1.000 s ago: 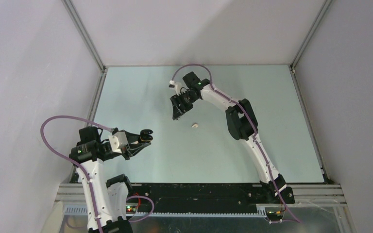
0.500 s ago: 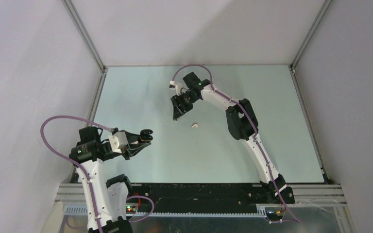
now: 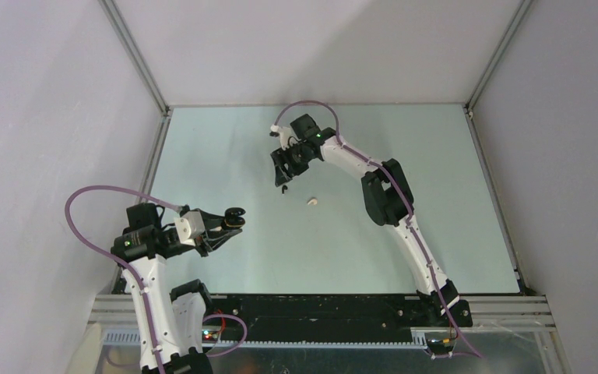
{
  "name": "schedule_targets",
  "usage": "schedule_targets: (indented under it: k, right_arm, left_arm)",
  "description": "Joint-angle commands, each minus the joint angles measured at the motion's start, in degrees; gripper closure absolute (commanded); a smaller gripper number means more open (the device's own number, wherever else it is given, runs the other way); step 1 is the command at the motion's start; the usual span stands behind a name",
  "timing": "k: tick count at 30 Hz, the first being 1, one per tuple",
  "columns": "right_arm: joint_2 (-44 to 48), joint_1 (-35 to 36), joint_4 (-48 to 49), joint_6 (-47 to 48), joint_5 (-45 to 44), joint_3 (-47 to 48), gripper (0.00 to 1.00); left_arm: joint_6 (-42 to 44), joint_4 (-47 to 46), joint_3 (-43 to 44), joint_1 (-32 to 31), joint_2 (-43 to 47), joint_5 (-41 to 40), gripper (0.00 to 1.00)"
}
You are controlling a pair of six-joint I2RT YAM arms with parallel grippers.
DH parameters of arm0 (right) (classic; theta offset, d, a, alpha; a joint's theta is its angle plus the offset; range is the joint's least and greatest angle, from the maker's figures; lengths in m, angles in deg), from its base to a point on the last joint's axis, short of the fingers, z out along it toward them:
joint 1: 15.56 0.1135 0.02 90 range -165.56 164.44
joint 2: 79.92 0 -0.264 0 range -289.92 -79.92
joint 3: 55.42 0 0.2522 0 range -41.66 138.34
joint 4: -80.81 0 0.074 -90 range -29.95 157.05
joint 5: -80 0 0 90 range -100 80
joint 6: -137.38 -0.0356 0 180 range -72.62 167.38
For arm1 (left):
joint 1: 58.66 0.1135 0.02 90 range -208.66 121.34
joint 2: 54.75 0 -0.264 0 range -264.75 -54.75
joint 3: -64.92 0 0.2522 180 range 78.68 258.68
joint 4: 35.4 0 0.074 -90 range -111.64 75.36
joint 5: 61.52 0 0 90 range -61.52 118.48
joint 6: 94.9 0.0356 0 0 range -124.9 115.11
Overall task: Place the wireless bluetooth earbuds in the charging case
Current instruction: Pick up the left earbud from the center of the board.
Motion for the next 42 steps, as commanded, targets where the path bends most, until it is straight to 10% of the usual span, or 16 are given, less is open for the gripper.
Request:
schedule_targets:
  k: [1, 42]
  right_arm:
    - [-0.6, 0.9, -2.2, 0.4, -1.5, 1.1, 0.33]
    - [0.3, 0.8, -3.8, 1.4, 1.3, -2.5, 0.64]
  left_arm:
    - [1.4, -0.6, 2.2, 0.4, 0.3, 0.9, 1.0]
    - [1.4, -0.6, 2.0, 0.7, 1.3, 0.9, 1.0]
